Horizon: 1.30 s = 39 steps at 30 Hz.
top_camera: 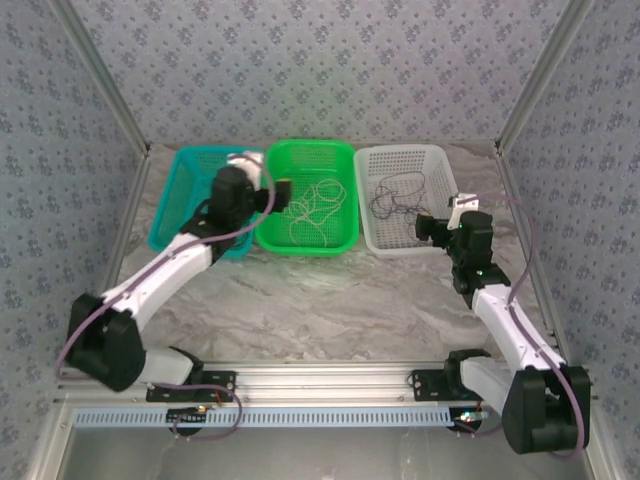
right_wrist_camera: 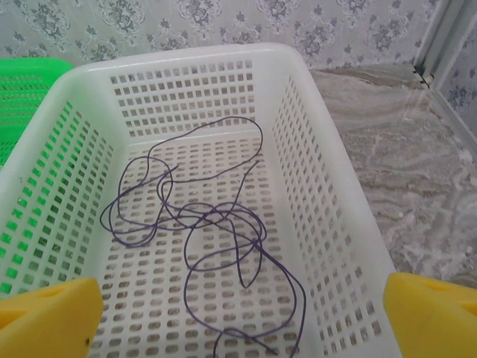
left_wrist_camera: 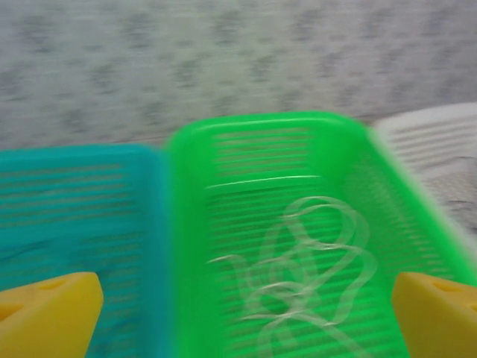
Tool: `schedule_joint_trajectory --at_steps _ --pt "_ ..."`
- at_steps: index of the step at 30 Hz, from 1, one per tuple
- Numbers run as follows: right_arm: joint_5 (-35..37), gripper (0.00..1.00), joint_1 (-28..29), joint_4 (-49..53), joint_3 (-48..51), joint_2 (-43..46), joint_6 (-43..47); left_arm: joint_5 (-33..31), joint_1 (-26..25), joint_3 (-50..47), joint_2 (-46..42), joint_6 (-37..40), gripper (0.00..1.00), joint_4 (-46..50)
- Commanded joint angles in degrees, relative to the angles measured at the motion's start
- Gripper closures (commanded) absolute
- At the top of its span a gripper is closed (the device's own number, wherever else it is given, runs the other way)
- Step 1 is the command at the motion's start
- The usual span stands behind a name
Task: Untangle the cables
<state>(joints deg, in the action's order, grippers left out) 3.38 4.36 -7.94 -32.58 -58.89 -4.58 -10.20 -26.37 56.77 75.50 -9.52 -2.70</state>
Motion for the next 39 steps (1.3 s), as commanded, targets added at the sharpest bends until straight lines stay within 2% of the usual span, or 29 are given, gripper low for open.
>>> schedule_joint_trajectory --at_steps 1,5,11,14,16,18,23,27,30,33,35,39 --pt "-0.9 0.02 -0.2 -8.0 0.6 -4.6 2.6 -4.4 5.6 -5.0 -6.3 4.0 0.01 -0.6" --pt "-1.9 0.02 -0.6 -16.7 2.3 -9.1 5.1 -2.9 12.8 -9.5 -6.2 4.9 0.00 -1.3" --pt "-8.0 0.02 -3.8 -23.5 1.9 -17.2 5.6 0.1 17.8 -16.2 2.0 7.1 0.01 -15.1" --pt "-10.3 0.04 -4.5 -21.8 1.4 -18.1 6.6 6.0 21.5 -19.8 5.0 6.8 0.01 -20.9" --pt "-10.8 0.03 -4.6 -24.7 3.1 -17.4 7.4 8.8 23.1 -21.3 4.0 6.7 0.01 -22.6" --pt "-11.1 0.03 -5.3 -25.8 3.8 -17.3 7.8 9.6 23.6 -23.4 3.1 8.0 0.01 -26.4" --pt "-11.2 0.08 -6.0 -22.2 3.7 -16.4 8.8 13.1 24.8 -23.1 2.0 8.4 0.01 -21.4" --pt "-8.1 0.07 -6.1 -25.2 7.7 -15.0 8.4 13.0 25.1 -25.8 -0.3 10.3 0.00 -22.5" --pt "-8.3 0.08 -6.6 -25.1 7.4 -16.9 7.6 14.7 26.1 -28.3 1.8 11.0 0.01 -24.6" --pt "-6.7 0.07 -6.3 -30.5 9.7 -19.7 7.5 18.3 28.0 -30.1 3.0 10.2 0.01 -27.4" --pt "-6.0 0.07 -6.2 -34.8 11.2 -22.0 7.1 20.4 29.1 -32.2 2.8 10.1 0.01 -33.8" --pt "-5.3 0.05 -6.3 -39.9 11.5 -27.6 6.9 23.4 31.1 -32.0 6.5 9.1 0.01 -36.9"
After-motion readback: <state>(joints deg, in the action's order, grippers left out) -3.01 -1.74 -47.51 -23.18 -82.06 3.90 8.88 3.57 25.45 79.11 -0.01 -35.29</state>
